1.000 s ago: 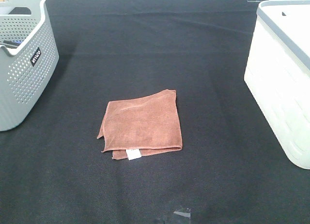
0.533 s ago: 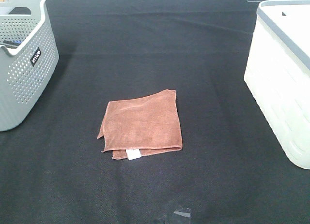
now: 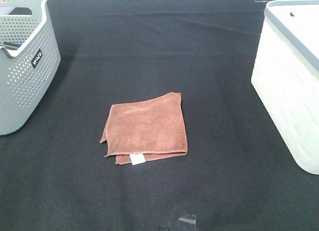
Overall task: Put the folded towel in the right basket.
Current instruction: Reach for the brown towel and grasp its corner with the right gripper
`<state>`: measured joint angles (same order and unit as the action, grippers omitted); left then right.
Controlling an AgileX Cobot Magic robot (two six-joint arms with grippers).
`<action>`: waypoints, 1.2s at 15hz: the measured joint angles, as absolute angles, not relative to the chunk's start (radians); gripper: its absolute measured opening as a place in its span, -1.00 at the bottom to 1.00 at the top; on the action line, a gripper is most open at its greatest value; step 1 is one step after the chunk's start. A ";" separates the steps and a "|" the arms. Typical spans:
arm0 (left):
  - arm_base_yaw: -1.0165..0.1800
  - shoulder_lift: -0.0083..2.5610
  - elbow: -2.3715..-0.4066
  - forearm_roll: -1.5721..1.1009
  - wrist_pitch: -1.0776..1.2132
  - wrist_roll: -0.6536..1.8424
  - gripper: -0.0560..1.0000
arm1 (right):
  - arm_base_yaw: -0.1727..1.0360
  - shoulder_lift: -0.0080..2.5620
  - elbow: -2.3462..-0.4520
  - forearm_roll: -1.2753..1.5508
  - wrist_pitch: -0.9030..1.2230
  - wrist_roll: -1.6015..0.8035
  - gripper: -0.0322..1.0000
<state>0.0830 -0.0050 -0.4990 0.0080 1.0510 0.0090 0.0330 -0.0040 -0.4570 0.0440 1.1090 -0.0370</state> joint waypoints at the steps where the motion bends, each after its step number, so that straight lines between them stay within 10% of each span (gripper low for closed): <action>1: 0.083 -0.005 -0.499 0.008 1.051 0.009 0.98 | 0.033 -0.004 -0.457 0.044 1.109 -0.037 0.90; 18: 0.083 -0.005 -0.499 0.008 1.051 0.009 0.98 | 0.033 0.019 -0.482 0.006 1.112 -0.077 0.90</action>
<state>0.0830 -0.0050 -0.4990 0.0080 1.0510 0.0090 0.0330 0.0190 -0.4820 0.0060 1.1120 -0.0770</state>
